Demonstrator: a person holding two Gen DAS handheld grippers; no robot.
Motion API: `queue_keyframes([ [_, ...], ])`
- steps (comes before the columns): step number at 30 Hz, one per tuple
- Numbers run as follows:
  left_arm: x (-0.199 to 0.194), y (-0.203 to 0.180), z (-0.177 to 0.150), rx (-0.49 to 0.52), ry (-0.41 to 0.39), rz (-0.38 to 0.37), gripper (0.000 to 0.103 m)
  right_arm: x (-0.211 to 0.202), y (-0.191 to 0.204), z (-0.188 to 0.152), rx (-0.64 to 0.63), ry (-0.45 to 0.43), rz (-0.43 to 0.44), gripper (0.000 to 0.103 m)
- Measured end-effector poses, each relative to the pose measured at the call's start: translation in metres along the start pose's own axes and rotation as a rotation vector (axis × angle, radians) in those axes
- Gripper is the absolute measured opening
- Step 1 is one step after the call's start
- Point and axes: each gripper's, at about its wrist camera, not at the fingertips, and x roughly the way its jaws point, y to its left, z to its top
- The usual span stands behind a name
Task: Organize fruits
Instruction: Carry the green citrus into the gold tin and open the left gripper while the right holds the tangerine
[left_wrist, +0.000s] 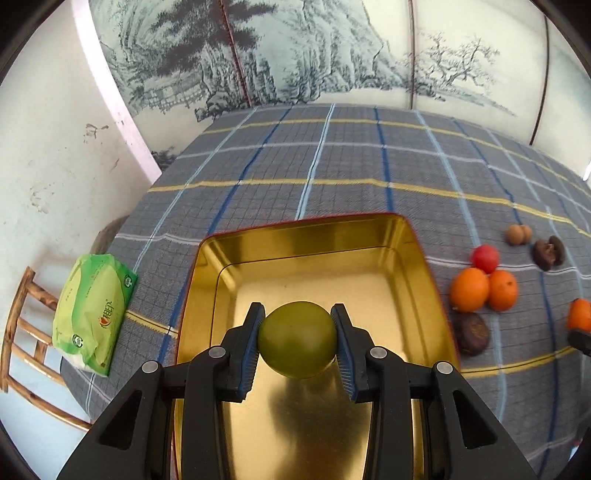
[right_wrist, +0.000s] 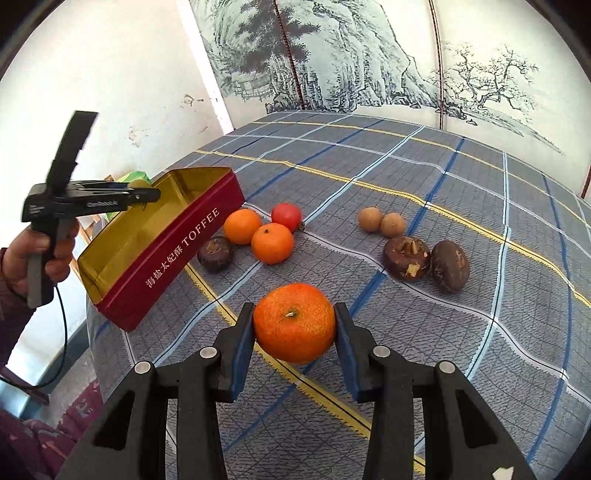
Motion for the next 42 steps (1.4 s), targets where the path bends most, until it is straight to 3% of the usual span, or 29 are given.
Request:
queue_keyframes([
  [18, 0.036, 0.015, 0.013, 0.032, 0.047, 0.027, 0.038, 0.009, 0.009, 0.006, 0.001, 0.023, -0.002, 0.039],
  [35, 0.041, 0.020, 0.019, 0.048, 0.028, 0.044, 0.039, 0.016, 0.015, 0.013, 0.002, 0.040, 0.006, 0.039],
  [42, 0.026, 0.022, 0.013, 0.046, -0.032, 0.064, 0.061, 0.015, 0.023, 0.021, -0.018, 0.034, 0.015, 0.039],
])
